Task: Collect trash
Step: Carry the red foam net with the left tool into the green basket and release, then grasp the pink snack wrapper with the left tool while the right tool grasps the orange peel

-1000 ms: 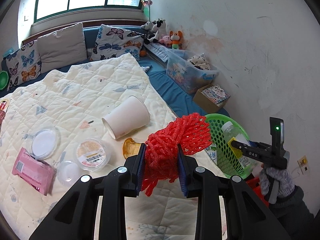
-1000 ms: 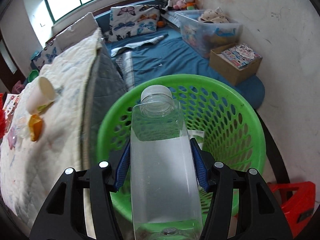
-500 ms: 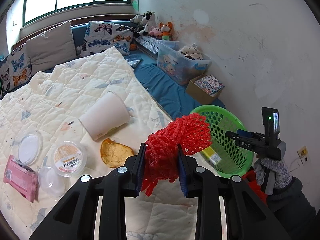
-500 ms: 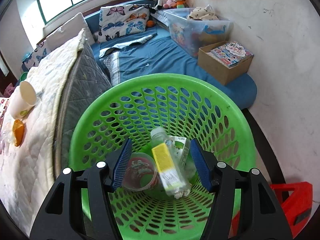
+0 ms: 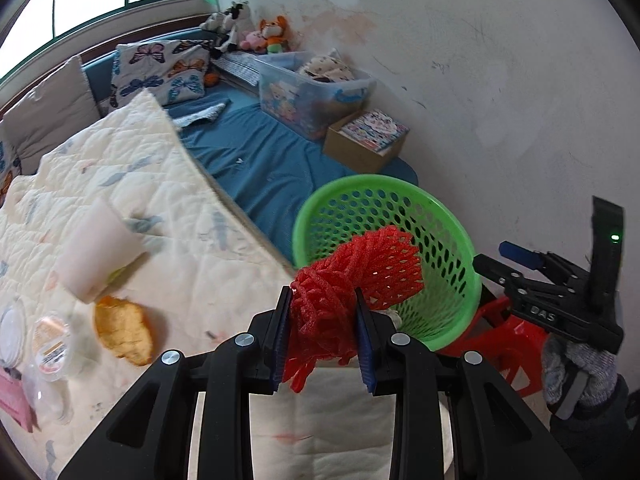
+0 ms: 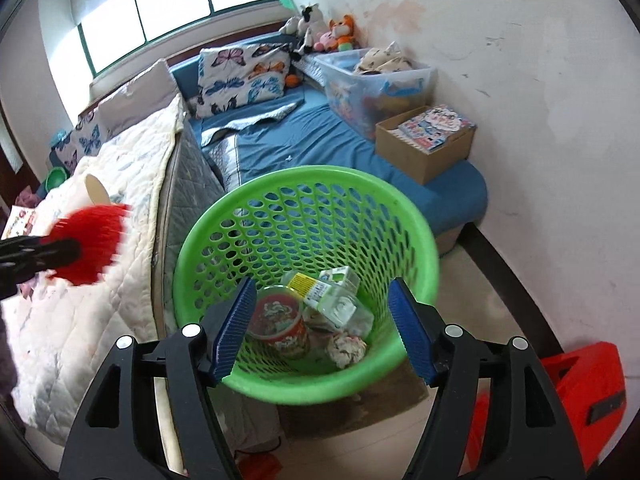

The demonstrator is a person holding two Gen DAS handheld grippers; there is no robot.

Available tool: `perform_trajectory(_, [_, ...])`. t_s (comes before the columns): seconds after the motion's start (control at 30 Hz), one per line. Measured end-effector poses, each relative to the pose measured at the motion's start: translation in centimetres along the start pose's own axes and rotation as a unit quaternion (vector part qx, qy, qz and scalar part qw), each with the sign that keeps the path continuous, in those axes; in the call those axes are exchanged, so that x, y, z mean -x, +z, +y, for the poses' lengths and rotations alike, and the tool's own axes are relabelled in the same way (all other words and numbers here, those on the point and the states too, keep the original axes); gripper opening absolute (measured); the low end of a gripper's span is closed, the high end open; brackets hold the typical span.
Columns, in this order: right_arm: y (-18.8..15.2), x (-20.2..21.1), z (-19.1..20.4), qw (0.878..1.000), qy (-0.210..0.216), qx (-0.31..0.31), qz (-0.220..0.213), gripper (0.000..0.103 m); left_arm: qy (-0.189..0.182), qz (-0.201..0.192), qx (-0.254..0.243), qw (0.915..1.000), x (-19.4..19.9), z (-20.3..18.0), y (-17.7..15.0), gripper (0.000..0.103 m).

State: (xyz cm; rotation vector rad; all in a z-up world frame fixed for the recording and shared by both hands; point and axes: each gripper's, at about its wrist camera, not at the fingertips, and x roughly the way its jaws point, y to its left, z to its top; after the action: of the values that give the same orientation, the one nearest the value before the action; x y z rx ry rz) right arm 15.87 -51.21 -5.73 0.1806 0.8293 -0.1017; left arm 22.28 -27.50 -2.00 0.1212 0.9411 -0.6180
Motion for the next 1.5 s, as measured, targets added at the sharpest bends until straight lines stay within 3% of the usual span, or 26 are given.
perform_trajectory(0.33, [-2.5,3.2,-2.5,0.999,-0.004,-0.042,-0.016,0.070,-0.016,0.040,-0.038,0.9983,-4.7,-5.3,1.0,0.031])
perform_trajectory(0.47, [-3.4,3.6,-3.1,0.998,-0.005,-0.055,-0.018,0.070,-0.025,0.040,-0.042,0.9980,-5.5,-6.3,1.1,0.054])
perform_trajectory(0.63, [-4.0,3.8,-3.6,0.998,-0.003,-0.066,-0.017,0.070,-0.052,0.041,-0.036,0.9972,-6.2,-6.6,0.7,0.054])
perform_trajectory(0.87, [-3.8,4.0,-2.8,0.998,0.009,-0.063,-0.021,0.070,-0.051,0.036,-0.014,0.9979,-4.7,-4.6,0.0,0.054])
perform_trajectory(1.5, [-3.4,3.2,5.4,0.998,0.067,0.009,-0.006,0.072,0.034,-0.010,0.089,0.9954,2.4,5.8,-5.0,0.056])
